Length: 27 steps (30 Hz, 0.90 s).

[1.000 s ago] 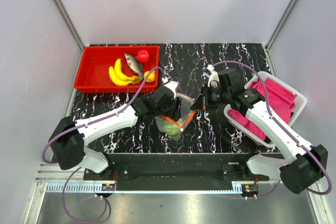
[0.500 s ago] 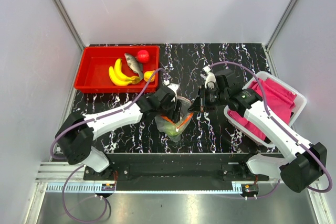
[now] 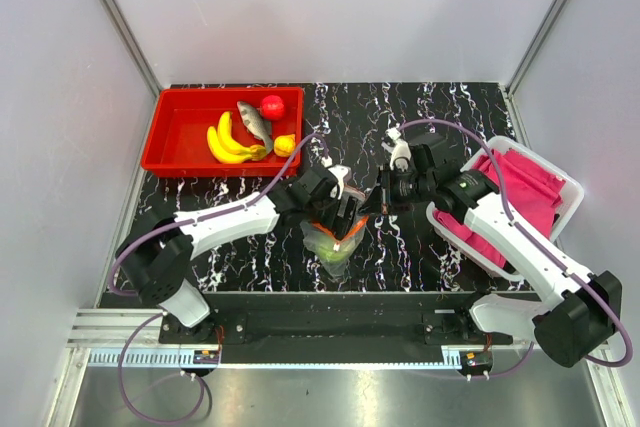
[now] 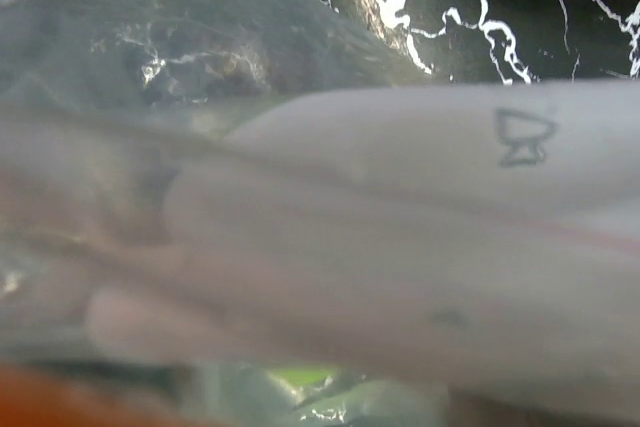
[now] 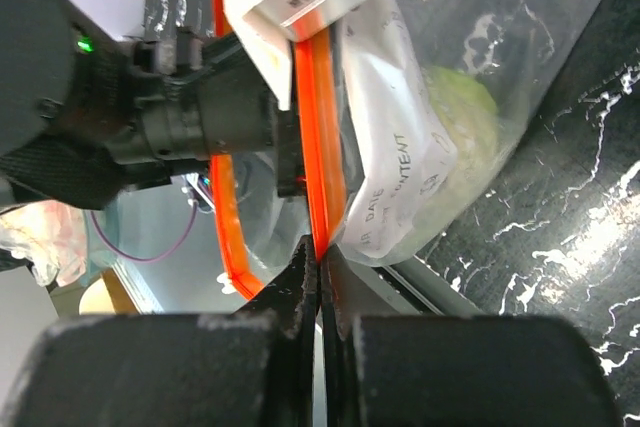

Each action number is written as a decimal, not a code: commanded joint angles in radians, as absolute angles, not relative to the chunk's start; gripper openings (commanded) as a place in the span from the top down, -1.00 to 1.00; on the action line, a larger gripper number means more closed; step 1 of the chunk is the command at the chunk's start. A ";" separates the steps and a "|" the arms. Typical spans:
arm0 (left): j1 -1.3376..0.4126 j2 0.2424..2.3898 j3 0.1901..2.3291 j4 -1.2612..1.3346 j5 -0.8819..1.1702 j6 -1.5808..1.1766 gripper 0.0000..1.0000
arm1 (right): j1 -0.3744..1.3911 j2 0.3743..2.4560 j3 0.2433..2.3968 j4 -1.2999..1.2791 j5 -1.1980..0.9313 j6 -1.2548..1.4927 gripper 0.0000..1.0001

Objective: Open the zip-top bag and remove the fake food

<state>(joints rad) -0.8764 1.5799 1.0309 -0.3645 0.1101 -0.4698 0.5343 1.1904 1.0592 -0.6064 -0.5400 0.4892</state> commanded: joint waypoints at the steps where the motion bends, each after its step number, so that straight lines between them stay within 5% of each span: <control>1: -0.881 1.572 0.965 -0.425 0.209 -0.459 -0.79 | 0.541 1.174 1.022 -0.592 -0.520 0.459 1.00; 9: -0.902 1.649 0.954 -0.442 0.212 -0.445 -0.87 | 0.541 1.186 1.019 -0.588 -0.494 0.437 1.00; 13: -0.913 1.698 0.963 -0.440 0.144 -0.457 -0.72 | 0.541 1.216 1.040 -0.592 -0.476 0.413 1.00; 20: -0.922 1.576 0.979 -0.442 0.045 -0.450 0.33 | 0.541 1.221 1.045 -0.615 -0.423 0.385 1.00; 27: -0.936 1.378 0.997 -0.440 -0.072 -0.414 1.00 | 0.541 1.210 1.026 -0.615 -0.402 0.388 1.00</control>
<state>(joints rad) -0.9237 1.5181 0.9871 -0.4179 0.0395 -0.4446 0.5350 1.2270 1.0103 -0.6228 -0.4408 0.4110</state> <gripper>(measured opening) 0.145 0.007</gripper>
